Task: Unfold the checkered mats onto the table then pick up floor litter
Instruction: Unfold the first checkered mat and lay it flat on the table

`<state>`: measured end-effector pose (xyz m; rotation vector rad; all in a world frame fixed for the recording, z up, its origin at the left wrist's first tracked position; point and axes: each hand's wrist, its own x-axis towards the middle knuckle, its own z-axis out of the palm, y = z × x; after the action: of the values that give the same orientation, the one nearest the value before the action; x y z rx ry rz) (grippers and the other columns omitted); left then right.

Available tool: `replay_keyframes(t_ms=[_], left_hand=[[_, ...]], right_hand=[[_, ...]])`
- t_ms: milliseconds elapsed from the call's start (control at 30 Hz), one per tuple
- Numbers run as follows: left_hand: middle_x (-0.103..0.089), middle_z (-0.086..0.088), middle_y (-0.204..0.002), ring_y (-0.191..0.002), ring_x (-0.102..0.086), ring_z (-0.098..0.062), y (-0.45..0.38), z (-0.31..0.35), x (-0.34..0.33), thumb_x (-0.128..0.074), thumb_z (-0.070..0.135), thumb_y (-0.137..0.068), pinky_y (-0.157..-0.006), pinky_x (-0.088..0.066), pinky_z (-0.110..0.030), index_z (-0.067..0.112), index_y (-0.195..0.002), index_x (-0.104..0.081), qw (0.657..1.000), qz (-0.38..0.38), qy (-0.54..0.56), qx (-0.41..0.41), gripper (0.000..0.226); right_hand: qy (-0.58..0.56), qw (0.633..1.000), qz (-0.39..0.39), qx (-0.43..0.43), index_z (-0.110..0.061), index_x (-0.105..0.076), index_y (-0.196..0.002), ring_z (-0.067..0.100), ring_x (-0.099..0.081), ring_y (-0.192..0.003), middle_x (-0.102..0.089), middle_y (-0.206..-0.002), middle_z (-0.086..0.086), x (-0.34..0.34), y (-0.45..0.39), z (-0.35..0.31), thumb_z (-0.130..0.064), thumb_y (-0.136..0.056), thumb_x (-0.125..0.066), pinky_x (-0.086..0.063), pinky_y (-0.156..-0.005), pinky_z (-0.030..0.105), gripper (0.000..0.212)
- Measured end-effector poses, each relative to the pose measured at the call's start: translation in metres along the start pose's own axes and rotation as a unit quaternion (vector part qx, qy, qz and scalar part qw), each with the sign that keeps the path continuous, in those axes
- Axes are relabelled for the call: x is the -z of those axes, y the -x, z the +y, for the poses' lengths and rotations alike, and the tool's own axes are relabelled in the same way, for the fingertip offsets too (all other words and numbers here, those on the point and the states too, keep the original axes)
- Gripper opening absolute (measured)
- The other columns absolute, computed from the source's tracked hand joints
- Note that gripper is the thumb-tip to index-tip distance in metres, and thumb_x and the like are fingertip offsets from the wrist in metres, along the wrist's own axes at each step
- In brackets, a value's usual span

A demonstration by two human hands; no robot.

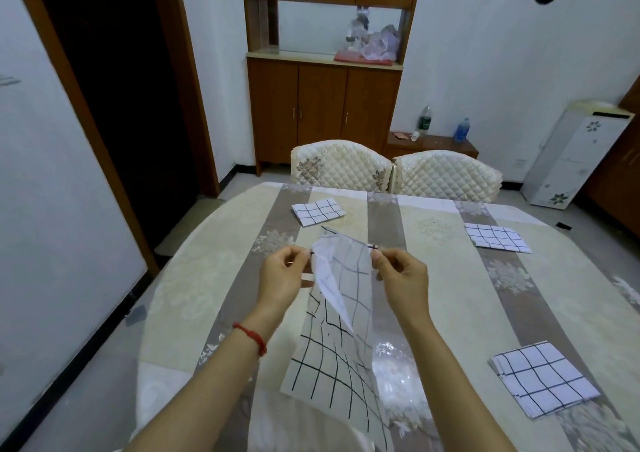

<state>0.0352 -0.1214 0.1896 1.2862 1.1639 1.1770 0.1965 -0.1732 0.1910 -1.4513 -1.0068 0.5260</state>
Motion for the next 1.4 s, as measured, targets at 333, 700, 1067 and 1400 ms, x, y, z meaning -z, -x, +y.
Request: replay_keyframes(t_ms=[333,700,1067,1400], left_hand=[[-0.064,-0.012,-0.084,-0.07,-0.06,-0.019,-0.104,0.027,0.061,-0.048,0.009,-0.09,-0.056,-0.049,-0.024,0.008,-0.079,-0.061,0.984,0.11,-0.141,-0.017,0.017],[-0.063,-0.011,-0.087,-0.085,-0.061,-0.028,-0.15,0.09,0.118,-0.05,0.015,-0.09,-0.079,-0.054,-0.044,0.004,-0.091,-0.064,0.951,0.168,-0.175,-0.19,0.018],[-0.062,-0.01,-0.082,-0.072,-0.056,-0.019,-0.082,-0.031,0.161,-0.052,0.013,-0.089,-0.066,-0.045,-0.014,0.004,-0.085,-0.063,0.953,0.087,-0.248,-0.151,0.015],[-0.061,-0.01,-0.081,-0.077,-0.055,-0.027,-0.037,-0.145,0.183,-0.057,0.005,-0.086,-0.061,-0.036,-0.004,0.01,-0.072,-0.058,0.947,0.003,-0.321,-0.031,0.015]], right_hand=[[0.059,0.996,0.046,-0.041,-0.008,-0.068,-0.082,0.013,-0.052,-0.061,-0.059,-0.065,0.0,0.012,-0.109,-0.016,-0.019,-0.084,-0.062,-0.042,-0.063,0.027,0.013],[0.011,0.99,0.089,0.107,-0.012,-0.065,-0.09,0.001,-0.055,-0.057,-0.059,-0.069,-0.004,0.032,-0.147,-0.06,-0.016,-0.087,-0.058,-0.048,-0.053,0.011,0.008],[-0.018,0.998,0.058,0.02,-0.016,-0.064,-0.074,0.004,-0.047,-0.042,-0.06,-0.048,-0.01,0.067,-0.04,0.048,0.003,-0.084,-0.057,-0.041,-0.045,0.01,0.022],[0.071,0.988,-0.036,-0.135,-0.01,-0.067,-0.074,0.005,-0.048,-0.041,-0.065,-0.055,-0.009,0.079,0.03,0.134,0.005,-0.083,-0.058,-0.04,-0.043,0.011,0.02]])
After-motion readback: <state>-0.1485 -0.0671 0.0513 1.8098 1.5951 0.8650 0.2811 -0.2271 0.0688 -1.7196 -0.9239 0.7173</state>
